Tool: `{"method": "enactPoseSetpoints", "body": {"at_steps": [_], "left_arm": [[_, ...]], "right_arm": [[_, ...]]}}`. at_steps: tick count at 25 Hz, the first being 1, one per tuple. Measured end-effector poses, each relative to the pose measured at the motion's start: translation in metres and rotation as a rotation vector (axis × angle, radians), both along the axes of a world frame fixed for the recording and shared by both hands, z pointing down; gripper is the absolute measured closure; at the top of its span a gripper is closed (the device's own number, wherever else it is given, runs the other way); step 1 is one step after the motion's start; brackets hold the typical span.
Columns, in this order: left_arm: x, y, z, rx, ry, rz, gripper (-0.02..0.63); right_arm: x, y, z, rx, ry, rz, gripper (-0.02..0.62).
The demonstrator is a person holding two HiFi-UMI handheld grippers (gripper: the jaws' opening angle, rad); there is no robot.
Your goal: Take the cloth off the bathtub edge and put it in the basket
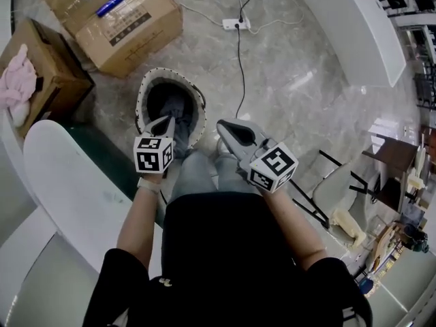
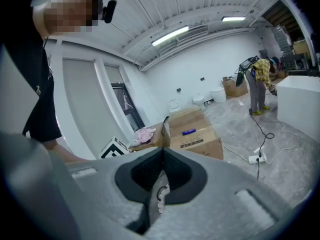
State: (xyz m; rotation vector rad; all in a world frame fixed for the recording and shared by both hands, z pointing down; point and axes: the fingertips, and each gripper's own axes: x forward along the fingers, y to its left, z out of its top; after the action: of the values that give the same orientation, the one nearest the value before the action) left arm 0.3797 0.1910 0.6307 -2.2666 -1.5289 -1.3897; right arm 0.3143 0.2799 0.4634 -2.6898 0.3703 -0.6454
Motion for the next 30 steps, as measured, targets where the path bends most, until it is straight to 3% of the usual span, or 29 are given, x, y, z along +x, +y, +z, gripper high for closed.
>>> {"method": "enactPoseSetpoints", "body": {"at_steps": [8,19,30], "left_arm": [[-0.008,-0.024,-0.104,-0.081,0.072,-0.065,0.592],[-0.015,-0.064,-0.238,-0.196,0.257,-0.152,0.592],[-0.024,-0.102,-0.31,-0.246,0.393,-0.245,0.592]], "right_arm": [[-0.005,-0.013,-0.053,0.014,0.065,-0.064,0.598],[-0.008,-0.04,-0.132,0.001,0.198,-0.171,0.598],[0.004,-0.071,-0.2,-0.019,0.317,-0.268,0.598]]}}
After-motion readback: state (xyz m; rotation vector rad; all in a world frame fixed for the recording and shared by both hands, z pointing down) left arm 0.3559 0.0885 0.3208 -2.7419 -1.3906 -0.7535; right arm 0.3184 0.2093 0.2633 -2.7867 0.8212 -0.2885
